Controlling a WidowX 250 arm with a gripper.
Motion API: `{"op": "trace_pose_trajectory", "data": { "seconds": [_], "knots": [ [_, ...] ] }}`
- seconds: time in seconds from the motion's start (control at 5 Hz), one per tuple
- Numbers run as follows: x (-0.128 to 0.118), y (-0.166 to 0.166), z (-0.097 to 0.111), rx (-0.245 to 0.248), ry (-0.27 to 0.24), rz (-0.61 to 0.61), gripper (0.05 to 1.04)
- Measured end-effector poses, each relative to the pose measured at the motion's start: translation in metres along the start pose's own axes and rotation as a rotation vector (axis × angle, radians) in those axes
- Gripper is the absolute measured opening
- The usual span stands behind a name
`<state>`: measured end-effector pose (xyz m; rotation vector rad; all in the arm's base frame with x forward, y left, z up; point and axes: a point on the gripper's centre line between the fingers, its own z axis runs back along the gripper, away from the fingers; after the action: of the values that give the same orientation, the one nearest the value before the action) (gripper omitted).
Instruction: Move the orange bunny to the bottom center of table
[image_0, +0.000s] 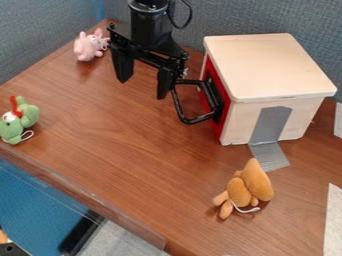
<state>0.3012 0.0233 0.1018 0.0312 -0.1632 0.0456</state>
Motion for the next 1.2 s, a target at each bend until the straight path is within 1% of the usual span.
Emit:
{"op": "trace_pose_trajectory", "data": {
  "seconds": [0.2, 0.4, 0.6, 0.8, 1.0, 1.2],
  "knots": [
    [-0.003, -0.002, -0.009, -0.006, 0.031, -0.005, 1.001],
    [-0.004, -0.047, -0.012, -0.055, 0.05, -0.157, 1.001],
    [-0.005, -0.097, -0.02, -0.098, 0.061, -0.299, 1.001],
    [-0.016, -0.145, -0.04, -0.109, 0.08, -0.406, 1.001],
    [-0.016, -0.164, -0.062, -0.096, 0.081, -0.429, 1.001],
    [-0.016, -0.18, -0.079, -0.055, 0.074, -0.453, 1.001]
  ]
}}
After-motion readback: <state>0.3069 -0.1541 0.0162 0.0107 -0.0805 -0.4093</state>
